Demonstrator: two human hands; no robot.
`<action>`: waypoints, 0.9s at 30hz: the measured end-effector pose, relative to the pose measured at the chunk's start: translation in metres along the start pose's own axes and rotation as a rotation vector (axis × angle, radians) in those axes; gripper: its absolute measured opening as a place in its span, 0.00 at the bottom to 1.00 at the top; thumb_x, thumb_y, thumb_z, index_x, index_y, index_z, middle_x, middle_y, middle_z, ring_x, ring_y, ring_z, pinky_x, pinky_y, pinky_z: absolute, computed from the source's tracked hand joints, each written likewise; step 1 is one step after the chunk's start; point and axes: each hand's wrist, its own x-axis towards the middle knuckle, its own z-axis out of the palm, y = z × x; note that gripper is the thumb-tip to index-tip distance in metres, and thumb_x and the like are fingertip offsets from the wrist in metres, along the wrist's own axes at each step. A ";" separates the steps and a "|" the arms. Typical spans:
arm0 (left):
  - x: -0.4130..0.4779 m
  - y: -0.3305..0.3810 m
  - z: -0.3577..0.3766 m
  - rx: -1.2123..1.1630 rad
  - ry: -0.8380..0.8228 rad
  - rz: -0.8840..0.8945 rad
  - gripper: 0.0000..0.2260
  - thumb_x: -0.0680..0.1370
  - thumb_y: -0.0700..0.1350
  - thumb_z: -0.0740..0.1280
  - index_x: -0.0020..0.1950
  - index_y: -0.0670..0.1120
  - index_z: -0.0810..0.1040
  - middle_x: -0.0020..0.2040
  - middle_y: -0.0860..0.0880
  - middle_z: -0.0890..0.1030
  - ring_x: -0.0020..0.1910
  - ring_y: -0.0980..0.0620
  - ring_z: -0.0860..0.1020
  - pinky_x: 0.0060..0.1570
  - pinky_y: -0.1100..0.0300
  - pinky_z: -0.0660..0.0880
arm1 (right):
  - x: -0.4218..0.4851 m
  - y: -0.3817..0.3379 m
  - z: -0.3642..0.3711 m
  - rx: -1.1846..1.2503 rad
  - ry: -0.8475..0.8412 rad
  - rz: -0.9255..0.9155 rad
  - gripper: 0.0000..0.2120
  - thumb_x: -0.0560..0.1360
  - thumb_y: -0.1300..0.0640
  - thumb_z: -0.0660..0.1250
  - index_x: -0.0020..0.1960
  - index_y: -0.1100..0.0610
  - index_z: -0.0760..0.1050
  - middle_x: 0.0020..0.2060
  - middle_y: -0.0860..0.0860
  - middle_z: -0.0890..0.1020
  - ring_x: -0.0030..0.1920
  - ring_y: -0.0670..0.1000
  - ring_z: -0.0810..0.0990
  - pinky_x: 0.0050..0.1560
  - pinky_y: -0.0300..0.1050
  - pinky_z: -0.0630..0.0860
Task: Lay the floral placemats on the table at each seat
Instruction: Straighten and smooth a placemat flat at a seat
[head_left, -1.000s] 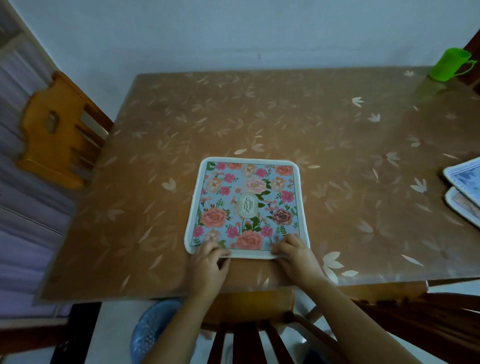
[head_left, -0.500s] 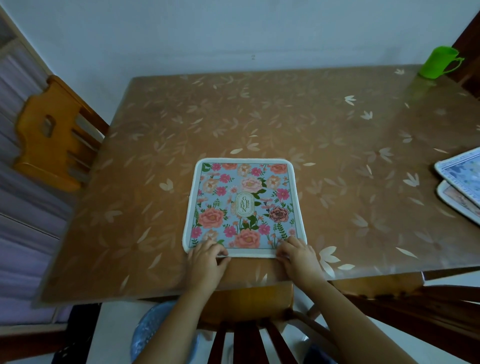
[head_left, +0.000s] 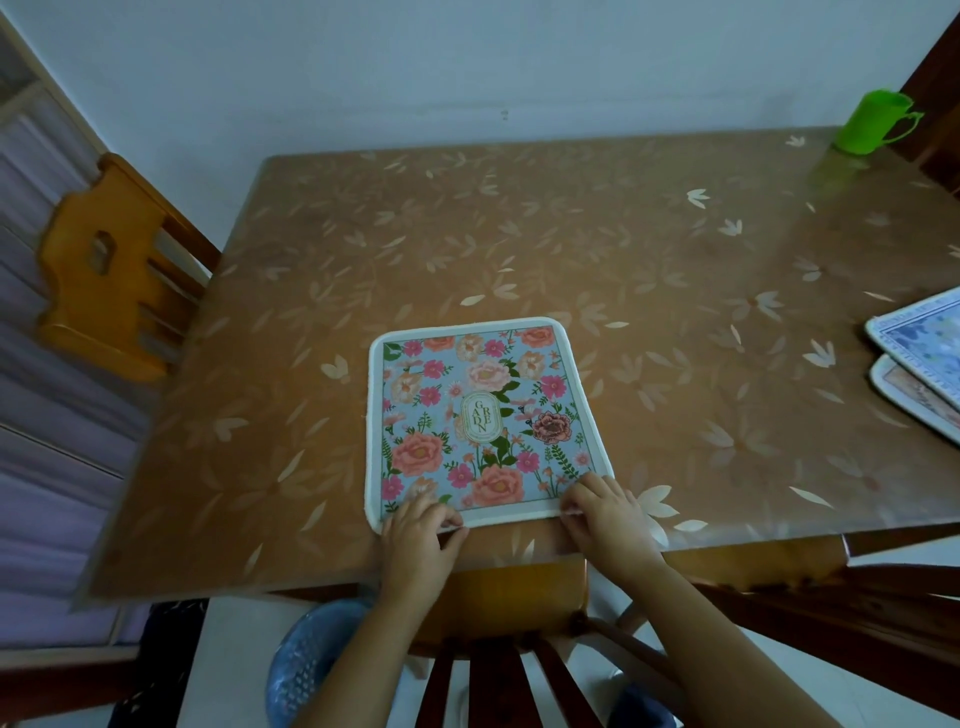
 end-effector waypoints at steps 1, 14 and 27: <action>-0.002 0.000 0.000 -0.004 0.008 0.001 0.05 0.69 0.41 0.73 0.39 0.46 0.78 0.52 0.46 0.80 0.65 0.43 0.68 0.60 0.46 0.61 | 0.000 0.000 0.000 -0.001 -0.002 0.000 0.07 0.76 0.51 0.62 0.51 0.52 0.72 0.54 0.48 0.74 0.55 0.50 0.69 0.58 0.46 0.67; -0.004 -0.001 -0.001 0.005 0.016 -0.002 0.04 0.70 0.42 0.72 0.39 0.45 0.78 0.51 0.46 0.79 0.65 0.44 0.68 0.58 0.48 0.63 | -0.004 -0.001 0.005 0.029 0.032 0.028 0.06 0.75 0.53 0.62 0.50 0.54 0.72 0.53 0.49 0.74 0.54 0.50 0.69 0.56 0.45 0.67; -0.003 0.001 -0.002 -0.008 0.010 -0.024 0.04 0.69 0.41 0.73 0.38 0.45 0.78 0.53 0.46 0.80 0.66 0.44 0.68 0.58 0.48 0.62 | -0.007 0.003 0.007 0.066 0.065 0.057 0.06 0.74 0.55 0.65 0.48 0.56 0.73 0.52 0.52 0.75 0.53 0.53 0.69 0.55 0.52 0.70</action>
